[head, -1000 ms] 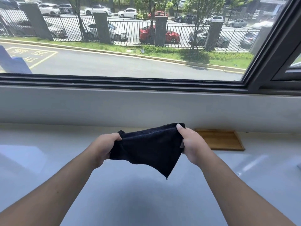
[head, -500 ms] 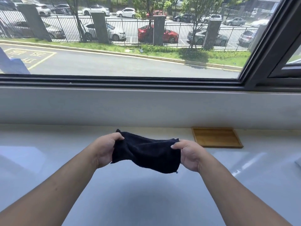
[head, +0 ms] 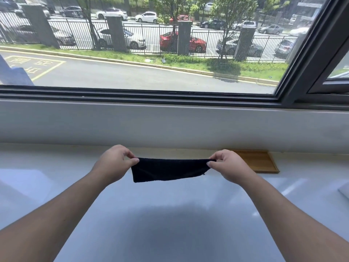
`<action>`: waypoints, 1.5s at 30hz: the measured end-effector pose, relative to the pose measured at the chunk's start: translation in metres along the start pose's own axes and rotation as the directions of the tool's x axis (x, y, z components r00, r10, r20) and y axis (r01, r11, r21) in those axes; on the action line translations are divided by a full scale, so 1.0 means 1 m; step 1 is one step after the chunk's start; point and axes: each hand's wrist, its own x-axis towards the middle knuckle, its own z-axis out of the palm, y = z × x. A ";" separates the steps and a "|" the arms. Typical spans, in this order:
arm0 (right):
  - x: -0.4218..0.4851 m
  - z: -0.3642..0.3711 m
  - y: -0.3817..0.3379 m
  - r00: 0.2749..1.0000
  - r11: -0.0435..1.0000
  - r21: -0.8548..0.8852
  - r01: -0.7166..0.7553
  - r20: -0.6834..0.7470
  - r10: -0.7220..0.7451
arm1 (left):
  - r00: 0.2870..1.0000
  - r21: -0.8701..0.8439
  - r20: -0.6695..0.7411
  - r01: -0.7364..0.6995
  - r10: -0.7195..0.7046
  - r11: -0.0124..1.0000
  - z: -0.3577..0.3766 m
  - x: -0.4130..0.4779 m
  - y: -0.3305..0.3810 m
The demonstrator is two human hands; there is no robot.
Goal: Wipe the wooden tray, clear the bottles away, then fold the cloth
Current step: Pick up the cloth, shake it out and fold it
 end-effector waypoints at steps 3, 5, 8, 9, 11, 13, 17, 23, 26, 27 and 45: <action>-0.003 -0.002 0.000 0.999 0.991 0.130 -0.037 0.008 0.036 | 0.999 -0.066 -0.014 0.051 -0.052 0.996 0.001 0.000 0.007; -0.004 0.005 -0.003 0.996 0.961 0.262 -0.084 0.037 0.077 | 0.993 -0.098 -0.008 0.118 -0.119 0.988 0.005 -0.003 0.020; -0.009 0.028 -0.016 0.968 0.837 0.487 -0.250 0.138 0.209 | 0.969 -0.365 0.122 0.246 -0.216 0.898 0.018 -0.009 0.048; -0.011 0.036 -0.022 0.955 0.785 0.545 -0.294 0.193 0.224 | 0.955 -0.443 0.204 0.288 -0.217 0.849 0.024 -0.011 0.058; -0.015 0.052 -0.037 0.939 0.732 0.597 -0.330 0.288 0.188 | 0.916 -0.534 0.356 0.361 -0.184 0.764 0.034 -0.019 0.077; -0.019 0.064 -0.047 0.922 0.739 0.597 -0.313 0.376 0.087 | 0.895 -0.591 0.420 0.394 -0.148 0.704 0.042 -0.026 0.092; -0.024 0.074 -0.057 0.901 0.781 0.587 -0.214 0.427 -0.074 | 0.906 -0.641 0.422 0.334 -0.046 0.692 0.047 -0.030 0.100; -0.022 0.066 -0.064 0.935 0.703 0.682 -0.204 0.347 -0.066 | 0.972 -0.777 0.220 0.222 -0.076 0.589 0.035 -0.025 0.068; -0.018 0.060 -0.058 0.911 0.526 0.804 -0.279 0.395 -0.119 | 0.882 -0.802 0.469 0.400 0.054 0.443 0.041 -0.022 0.049; -0.016 0.060 -0.054 0.908 0.479 0.828 -0.292 0.398 -0.135 | 0.838 -0.775 0.531 0.423 0.122 0.470 0.045 -0.022 0.048; -0.028 0.203 0.102 0.971 0.963 -0.173 -0.207 0.085 0.224 | 0.928 -0.124 0.285 0.283 -0.239 0.951 0.222 -0.059 -0.043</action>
